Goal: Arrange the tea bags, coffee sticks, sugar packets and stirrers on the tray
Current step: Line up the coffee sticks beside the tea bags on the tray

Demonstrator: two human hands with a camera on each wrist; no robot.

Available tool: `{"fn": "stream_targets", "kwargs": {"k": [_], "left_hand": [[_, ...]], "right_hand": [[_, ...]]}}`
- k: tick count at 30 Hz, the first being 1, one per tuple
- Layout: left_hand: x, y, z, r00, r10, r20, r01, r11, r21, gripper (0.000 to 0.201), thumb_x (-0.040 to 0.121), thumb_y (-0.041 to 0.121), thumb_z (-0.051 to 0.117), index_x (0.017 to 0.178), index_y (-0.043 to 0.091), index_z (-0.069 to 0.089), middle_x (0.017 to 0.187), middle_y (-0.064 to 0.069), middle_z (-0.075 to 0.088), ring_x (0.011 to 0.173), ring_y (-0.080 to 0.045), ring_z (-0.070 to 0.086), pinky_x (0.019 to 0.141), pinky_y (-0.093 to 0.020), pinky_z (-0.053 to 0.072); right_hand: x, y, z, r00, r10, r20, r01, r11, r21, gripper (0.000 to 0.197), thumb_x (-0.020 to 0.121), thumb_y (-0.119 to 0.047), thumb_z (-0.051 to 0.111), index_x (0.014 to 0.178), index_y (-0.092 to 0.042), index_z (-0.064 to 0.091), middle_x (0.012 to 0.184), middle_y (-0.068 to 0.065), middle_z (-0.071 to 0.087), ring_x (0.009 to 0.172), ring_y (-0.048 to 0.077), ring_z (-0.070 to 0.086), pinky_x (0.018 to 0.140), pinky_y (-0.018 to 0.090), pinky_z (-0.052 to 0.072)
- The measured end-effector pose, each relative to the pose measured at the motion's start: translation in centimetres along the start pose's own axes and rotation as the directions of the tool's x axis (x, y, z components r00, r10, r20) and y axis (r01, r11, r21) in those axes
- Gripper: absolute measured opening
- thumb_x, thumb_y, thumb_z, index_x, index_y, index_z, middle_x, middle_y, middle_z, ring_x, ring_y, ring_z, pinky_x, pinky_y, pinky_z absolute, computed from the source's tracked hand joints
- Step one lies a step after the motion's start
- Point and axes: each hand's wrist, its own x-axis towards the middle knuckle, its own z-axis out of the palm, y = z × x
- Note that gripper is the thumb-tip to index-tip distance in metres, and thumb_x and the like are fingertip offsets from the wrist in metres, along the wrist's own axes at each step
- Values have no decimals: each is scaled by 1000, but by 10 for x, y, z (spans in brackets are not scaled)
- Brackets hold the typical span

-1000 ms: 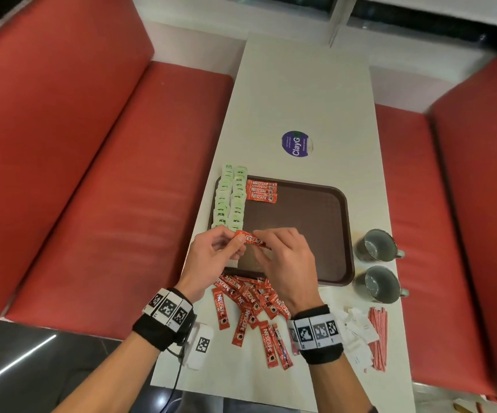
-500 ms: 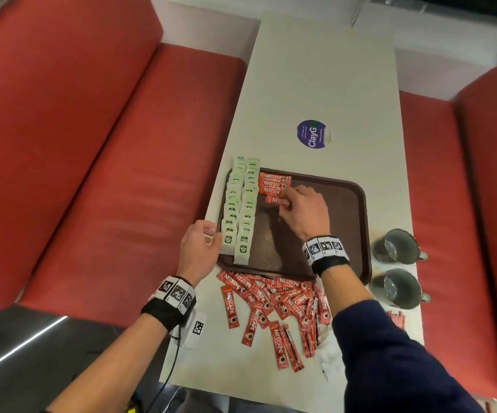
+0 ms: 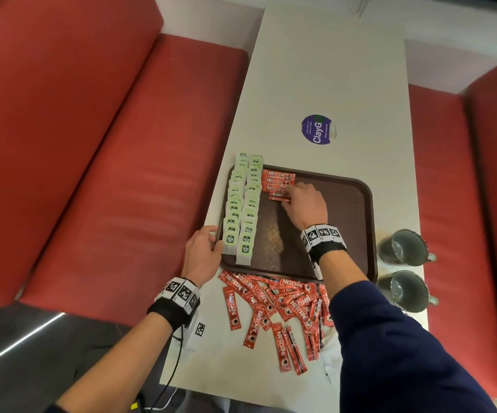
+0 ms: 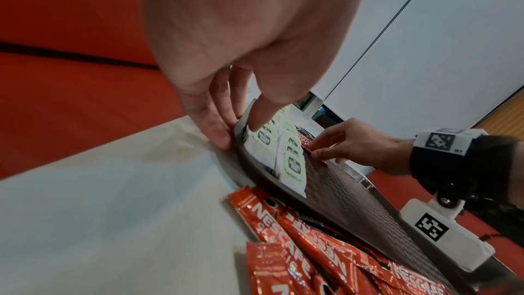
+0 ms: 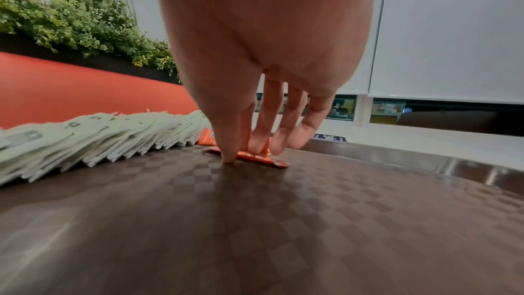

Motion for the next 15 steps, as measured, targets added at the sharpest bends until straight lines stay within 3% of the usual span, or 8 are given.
{"fn": "stream_targets", "kwargs": {"k": [10,15], "left_hand": [[-2,5,-4,1000,-20,-1,20,999,-30,32,103,16,70,135,16,66,112,-4,71,96,-20,71,94,-41,61],[-2,4,-5,1000,-14,3,14,999,-33,33,103,16,69,136,16,66,114,-5,73,94,-18,71,93,-38,61]], "right_hand": [[-9,-12,5,987,-158,31,160,976,-147,23,108,-20,54,123,-10,68,109,12,73,98,37,66,79,43,46],[10,-7,3,981,-190,46,194,972,-135,26,107,-15,55,130,-12,67,122,13,72,117,38,61,92,48,49]]}}
